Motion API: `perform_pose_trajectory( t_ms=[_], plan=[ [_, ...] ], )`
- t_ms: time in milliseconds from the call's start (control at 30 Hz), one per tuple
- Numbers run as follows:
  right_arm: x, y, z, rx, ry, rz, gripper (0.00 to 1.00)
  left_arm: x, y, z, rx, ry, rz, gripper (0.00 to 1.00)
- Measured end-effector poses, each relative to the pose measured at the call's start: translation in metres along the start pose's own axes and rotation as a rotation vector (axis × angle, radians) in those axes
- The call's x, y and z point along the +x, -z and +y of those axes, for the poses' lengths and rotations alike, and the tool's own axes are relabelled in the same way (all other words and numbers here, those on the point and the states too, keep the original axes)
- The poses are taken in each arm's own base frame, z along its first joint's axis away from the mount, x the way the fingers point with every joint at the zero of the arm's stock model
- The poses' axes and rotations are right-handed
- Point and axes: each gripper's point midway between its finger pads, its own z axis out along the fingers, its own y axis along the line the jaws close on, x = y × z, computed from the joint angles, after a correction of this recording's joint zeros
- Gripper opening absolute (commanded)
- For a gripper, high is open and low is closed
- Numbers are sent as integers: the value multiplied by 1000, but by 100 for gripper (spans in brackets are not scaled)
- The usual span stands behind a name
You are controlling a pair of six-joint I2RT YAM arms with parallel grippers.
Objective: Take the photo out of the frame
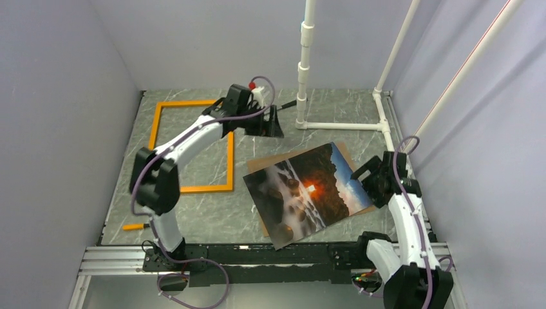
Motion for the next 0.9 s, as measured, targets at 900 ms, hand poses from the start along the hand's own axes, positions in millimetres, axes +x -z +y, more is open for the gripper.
perform_pose_trajectory(
  t_ms=[900],
  plan=[
    [-83, -126, 84, 28, 616, -31, 99, 238, 44, 36, -148, 215, 69, 96]
  ],
)
